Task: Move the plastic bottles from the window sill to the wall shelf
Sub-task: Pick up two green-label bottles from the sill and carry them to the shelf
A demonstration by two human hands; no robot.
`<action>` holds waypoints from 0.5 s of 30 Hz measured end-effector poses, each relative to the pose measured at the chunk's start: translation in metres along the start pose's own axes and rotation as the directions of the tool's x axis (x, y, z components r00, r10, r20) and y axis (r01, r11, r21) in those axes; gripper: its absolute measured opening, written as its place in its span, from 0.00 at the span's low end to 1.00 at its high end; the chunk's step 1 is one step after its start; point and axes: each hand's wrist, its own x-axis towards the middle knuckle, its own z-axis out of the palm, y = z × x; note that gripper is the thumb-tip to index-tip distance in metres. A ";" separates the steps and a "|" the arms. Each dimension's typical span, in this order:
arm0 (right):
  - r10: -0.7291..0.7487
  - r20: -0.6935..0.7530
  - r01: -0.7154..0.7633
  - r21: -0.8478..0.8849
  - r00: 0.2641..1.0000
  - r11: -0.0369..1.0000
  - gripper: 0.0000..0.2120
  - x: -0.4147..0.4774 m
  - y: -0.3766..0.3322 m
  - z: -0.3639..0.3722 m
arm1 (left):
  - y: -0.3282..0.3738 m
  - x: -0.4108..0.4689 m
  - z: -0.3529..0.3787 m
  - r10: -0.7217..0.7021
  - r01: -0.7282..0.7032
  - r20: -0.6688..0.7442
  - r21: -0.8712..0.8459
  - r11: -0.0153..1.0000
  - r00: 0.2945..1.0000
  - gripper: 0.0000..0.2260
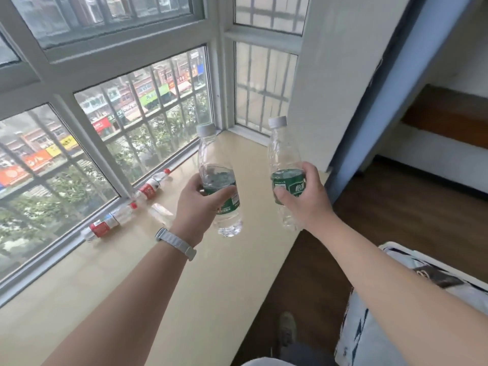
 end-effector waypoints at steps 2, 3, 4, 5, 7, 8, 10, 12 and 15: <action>0.023 -0.051 -0.023 0.012 0.998 1.000 0.25 -0.001 0.003 -0.016 | 0.004 0.002 0.014 0.006 -0.006 0.024 0.002 1.000 1.000 0.17; 0.035 -0.071 -0.034 0.020 0.997 0.999 0.24 -0.001 0.004 -0.024 | 0.006 0.004 0.021 0.004 -0.004 0.036 0.003 1.000 0.999 0.17; 0.047 -0.088 -0.045 0.026 0.995 0.999 0.24 0.000 0.007 -0.031 | 0.007 0.007 0.029 0.001 -0.002 0.052 0.010 1.000 0.999 0.18; 0.057 -0.102 -0.054 0.033 0.993 0.998 0.23 0.001 0.010 -0.037 | 0.009 0.010 0.037 -0.005 0.003 0.073 0.024 1.000 0.997 0.19; 0.080 -0.129 -0.076 0.040 0.988 0.996 0.23 0.005 0.019 -0.052 | 0.012 0.019 0.057 -0.015 0.009 0.115 0.052 0.999 0.993 0.21; 0.085 -0.140 -0.081 0.040 0.986 0.996 0.22 0.008 0.023 -0.061 | 0.014 0.023 0.068 -0.017 0.009 0.129 0.059 0.998 0.992 0.20; 0.083 -0.159 -0.077 0.041 0.984 0.996 0.21 0.016 0.032 -0.078 | 0.020 0.032 0.092 -0.011 0.001 0.145 0.067 0.998 0.989 0.18; 0.097 -0.192 -0.088 0.055 0.977 0.995 0.21 0.026 0.041 -0.097 | 0.026 0.040 0.117 -0.001 -0.013 0.176 0.076 0.997 0.984 0.18; 0.123 -0.241 -0.104 0.088 0.963 0.991 0.22 0.045 0.057 -0.124 | 0.034 0.056 0.154 0.000 -0.021 0.227 0.088 0.996 0.974 0.18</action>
